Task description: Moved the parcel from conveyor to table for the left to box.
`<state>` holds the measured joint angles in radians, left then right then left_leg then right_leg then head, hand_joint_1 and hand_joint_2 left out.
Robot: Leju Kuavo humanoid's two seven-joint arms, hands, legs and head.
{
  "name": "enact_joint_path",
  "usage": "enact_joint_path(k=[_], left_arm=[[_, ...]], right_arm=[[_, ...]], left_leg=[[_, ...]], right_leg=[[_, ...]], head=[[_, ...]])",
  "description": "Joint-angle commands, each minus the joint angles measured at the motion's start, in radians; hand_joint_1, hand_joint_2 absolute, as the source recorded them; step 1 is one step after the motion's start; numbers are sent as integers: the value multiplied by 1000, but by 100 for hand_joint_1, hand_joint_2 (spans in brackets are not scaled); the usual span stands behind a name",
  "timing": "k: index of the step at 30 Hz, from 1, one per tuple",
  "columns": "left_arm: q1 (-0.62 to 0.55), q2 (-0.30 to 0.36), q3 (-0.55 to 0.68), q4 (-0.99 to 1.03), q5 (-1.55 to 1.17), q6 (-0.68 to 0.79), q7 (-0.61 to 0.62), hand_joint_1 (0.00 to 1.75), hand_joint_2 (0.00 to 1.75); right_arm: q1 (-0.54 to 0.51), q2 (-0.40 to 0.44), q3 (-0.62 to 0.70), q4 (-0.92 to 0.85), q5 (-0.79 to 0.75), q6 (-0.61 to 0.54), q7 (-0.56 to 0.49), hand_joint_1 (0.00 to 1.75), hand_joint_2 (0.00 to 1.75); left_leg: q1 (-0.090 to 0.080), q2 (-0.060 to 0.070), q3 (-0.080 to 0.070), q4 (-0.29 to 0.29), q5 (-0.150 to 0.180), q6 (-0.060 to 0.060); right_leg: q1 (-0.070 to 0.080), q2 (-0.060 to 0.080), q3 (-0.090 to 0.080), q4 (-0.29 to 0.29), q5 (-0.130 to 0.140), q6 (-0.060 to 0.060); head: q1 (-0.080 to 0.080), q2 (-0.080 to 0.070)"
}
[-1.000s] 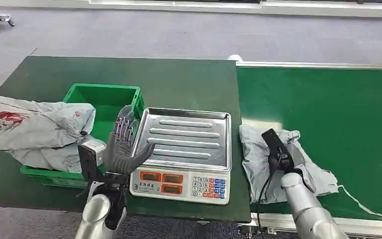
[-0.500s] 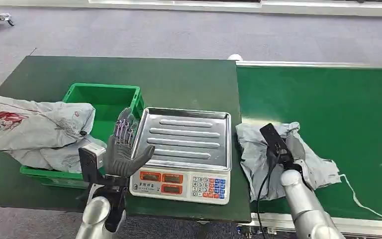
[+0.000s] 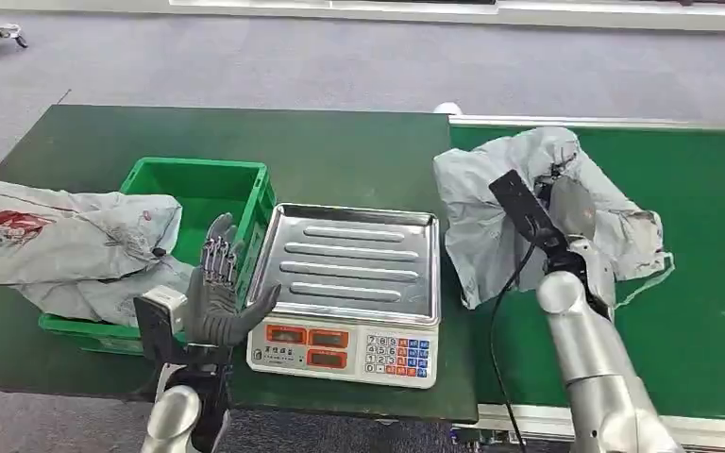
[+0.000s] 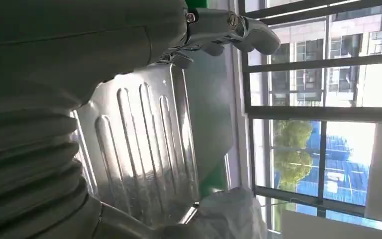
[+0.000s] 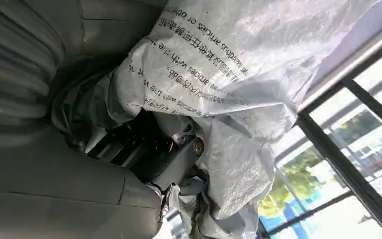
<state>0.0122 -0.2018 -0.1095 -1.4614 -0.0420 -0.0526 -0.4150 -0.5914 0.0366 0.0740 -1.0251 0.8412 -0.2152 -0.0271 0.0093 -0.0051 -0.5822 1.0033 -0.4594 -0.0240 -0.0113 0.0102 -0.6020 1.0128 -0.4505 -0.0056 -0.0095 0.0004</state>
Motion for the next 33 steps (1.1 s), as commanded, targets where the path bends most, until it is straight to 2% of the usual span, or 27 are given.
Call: enact_joint_path(k=[1, 12, 14, 16, 18, 20, 25, 28, 30, 33], left_arm=[[5, -2, 47, 8, -4, 3, 3, 0, 175], [2, -1, 51, 13, -6, 3, 1, 0, 175], [-5, 1, 53, 18, -6, 2, 1, 0, 175], [-14, 4, 54, 26, -6, 2, 0, 0, 175], [-20, 5, 56, 32, -6, 2, 0, 0, 175], [-27, 2, 56, 37, -6, 2, 1, 0, 175], [-46, 1, 53, 46, -6, 2, 2, 0, 175], [-65, 0, 50, 65, -5, 2, 2, 0, 175], [-68, 3, 44, 69, -5, 1, 2, 0, 175], [-61, 3, 43, 67, -5, 5, -1, 0, 175]], right_arm=[[-55, -48, 63, -25, -15, -11, -4, 175, 175], [-79, -86, 56, -107, -55, -20, -6, 175, 175], [-77, -90, 61, -114, -66, -8, -6, 175, 175], [-74, -86, 75, -107, -116, 58, -25, 175, 175], [-73, -81, 94, -99, -108, 57, -25, 175, 175], [-83, -66, 142, -99, -65, 20, -22, 175, 175], [-95, 2, 299, -90, -23, 50, -16, 175, 175], [-92, 66, 413, -43, -25, 90, -22, 175, 175], [-96, 92, 466, -20, -31, 72, -16, 175, 175], [-96, 118, 506, -11, -50, 81, -24, 175, 175]], left_leg=[[-1, 1, 0, 0, 0, 1], [0, 1, -1, 0, 0, 1], [-1, 0, 0, 0, 0, 1], [0, 0, 0, 0, 0, 1], [0, 0, 0, 0, 0, 0], [0, 1, 1, -1, 1, 1], [0, 5, 1, -1, 0, 0], [0, 7, 2, -2, 0, 0], [0, 7, 3, -3, 0, 0], [0, 6, 3, -3, 0, 0]], right_leg=[[0, 0, 0, 0, 0, 0], [0, -1, 0, 0, 0, 0], [0, -1, 0, 0, 0, 0], [0, -1, 0, -1, 0, 0], [0, -1, 0, 0, 0, 0], [0, 0, 2, -2, 1, 0], [0, 4, 0, -1, 1, 0], [0, 6, 0, -1, 2, -1], [0, 6, 0, -1, 2, -1], [0, 5, 0, -1, 1, -1]], head=[[0, 0], [0, 0], [0, 0], [0, 0], [0, 0], [0, 0], [0, 0], [0, 0], [0, 0], [0, 0]])
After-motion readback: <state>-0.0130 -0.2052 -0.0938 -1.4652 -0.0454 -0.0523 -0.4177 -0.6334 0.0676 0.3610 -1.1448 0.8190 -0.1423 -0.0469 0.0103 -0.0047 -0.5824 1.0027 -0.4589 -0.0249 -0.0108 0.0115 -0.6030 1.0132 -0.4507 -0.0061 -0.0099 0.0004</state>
